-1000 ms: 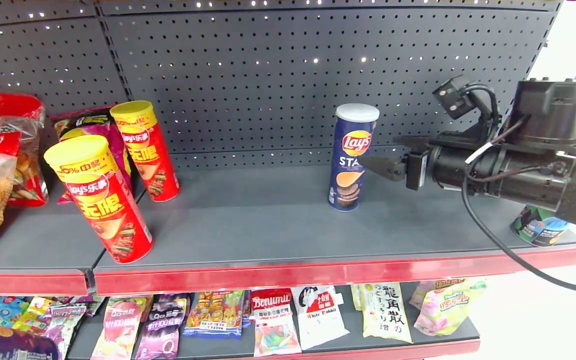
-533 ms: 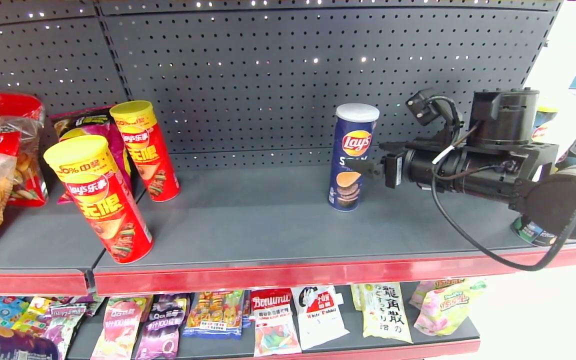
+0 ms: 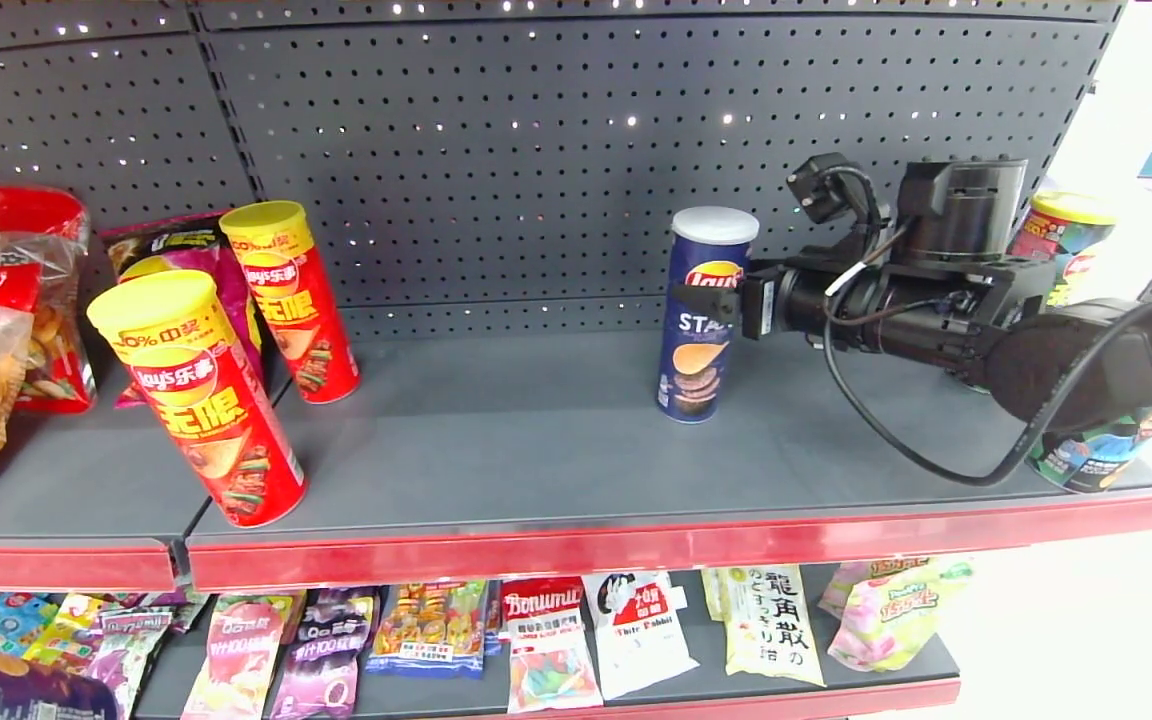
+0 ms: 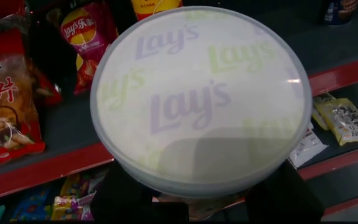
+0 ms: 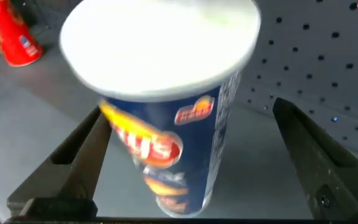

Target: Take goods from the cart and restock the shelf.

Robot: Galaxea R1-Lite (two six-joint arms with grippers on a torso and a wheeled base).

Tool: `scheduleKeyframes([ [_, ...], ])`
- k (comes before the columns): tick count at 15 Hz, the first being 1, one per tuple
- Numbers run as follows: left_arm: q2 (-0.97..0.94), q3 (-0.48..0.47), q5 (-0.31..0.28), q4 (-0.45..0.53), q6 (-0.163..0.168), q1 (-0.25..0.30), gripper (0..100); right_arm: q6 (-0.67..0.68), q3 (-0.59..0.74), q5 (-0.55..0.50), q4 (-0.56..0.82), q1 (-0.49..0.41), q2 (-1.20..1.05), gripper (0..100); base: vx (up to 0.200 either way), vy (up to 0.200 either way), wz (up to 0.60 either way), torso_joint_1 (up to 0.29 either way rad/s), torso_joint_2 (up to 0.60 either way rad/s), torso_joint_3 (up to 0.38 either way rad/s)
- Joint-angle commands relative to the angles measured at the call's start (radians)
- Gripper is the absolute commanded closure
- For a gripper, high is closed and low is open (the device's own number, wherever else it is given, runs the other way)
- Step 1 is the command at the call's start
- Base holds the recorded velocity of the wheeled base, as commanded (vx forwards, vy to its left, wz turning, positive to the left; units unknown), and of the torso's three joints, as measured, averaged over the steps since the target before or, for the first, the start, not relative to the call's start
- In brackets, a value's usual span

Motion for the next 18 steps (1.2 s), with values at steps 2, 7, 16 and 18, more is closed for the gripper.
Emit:
scheduleKeyframes([
  [2,0.001,0.003,0.001,0.000,0.002,0.000,100,0.000,-0.049,-0.002,-0.001,0.002,0.044,0,0.000,0.000,0.00,0.000,0.00,0.000],
  [7,0.001,0.010,0.001,0.000,0.003,0.000,100,0.003,-0.071,-0.035,-0.001,0.021,0.067,0,0.000,0.000,0.00,0.000,0.00,0.000],
  [16,-0.002,0.019,0.001,-0.001,0.003,0.002,100,0.023,-0.095,-0.121,0.006,0.105,0.050,100,0.000,0.000,0.00,0.000,0.00,0.000],
  [18,-0.002,0.021,0.001,0.000,0.002,0.000,100,0.021,-0.091,-0.176,0.010,0.136,0.020,100,0.000,0.000,0.00,0.000,0.00,0.000],
])
